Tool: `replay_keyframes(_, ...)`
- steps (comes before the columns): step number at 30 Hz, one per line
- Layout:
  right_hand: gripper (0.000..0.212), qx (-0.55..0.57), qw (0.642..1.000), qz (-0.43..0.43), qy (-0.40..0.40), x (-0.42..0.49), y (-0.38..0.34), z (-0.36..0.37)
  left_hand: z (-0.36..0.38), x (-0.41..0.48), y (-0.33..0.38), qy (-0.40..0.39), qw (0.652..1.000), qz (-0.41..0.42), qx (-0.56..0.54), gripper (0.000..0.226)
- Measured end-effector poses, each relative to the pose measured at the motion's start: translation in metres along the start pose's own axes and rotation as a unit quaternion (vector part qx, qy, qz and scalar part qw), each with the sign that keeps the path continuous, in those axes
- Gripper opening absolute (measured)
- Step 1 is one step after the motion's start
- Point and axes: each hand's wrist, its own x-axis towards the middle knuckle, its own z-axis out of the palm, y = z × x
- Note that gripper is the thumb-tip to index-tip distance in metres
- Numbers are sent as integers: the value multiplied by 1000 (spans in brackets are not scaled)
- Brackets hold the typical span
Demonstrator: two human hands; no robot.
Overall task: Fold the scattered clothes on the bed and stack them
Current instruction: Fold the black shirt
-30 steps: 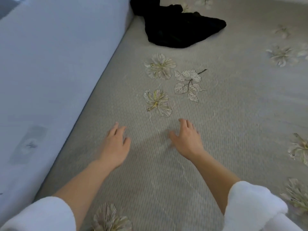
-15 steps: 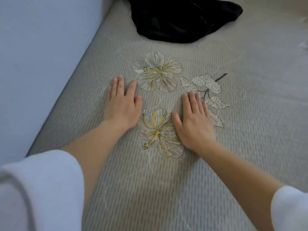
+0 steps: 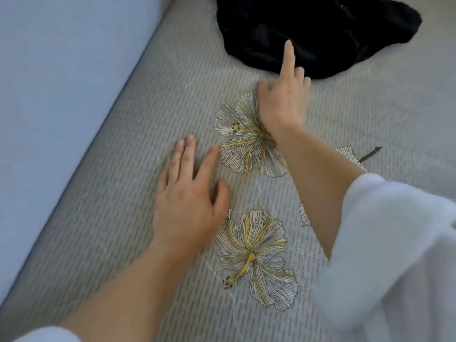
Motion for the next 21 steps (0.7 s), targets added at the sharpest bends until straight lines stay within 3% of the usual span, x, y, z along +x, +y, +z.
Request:
replay_keyframes(4,37,-18,993,104,-43,29,-10,-3,2,0,-2,-2,1000,1,-1,60)
replay_keyframes(6,27,-108,993,50,-14,21,-7,-5,3,0,-2,1,1000,4,5,60)
replay_keyframes(8,23,-129,989,-69,4,-1,4,-12,2,0,-1,1,1000,4,3,59)
replay_keyframes(10,24,-60,989,-126,-46,-31,23,-25,2,1,1,-1,1000,2,5,60)
replay_keyframes(13,34,33,986,-116,-117,-86,51,-50,1,1,2,-4,1000,-3,9,61)
replay_keyframes(17,42,48,984,-95,-142,-144,74,-74,1,-4,4,15,1000,-1,-21,77)
replay_keyframes(19,39,46,984,-86,-150,-171,79,-86,-1,-8,5,41,996,75,-25,76)
replay_keyframes(21,35,42,981,-86,-171,-201,87,-95,3,-18,4,63,976,209,18,61)
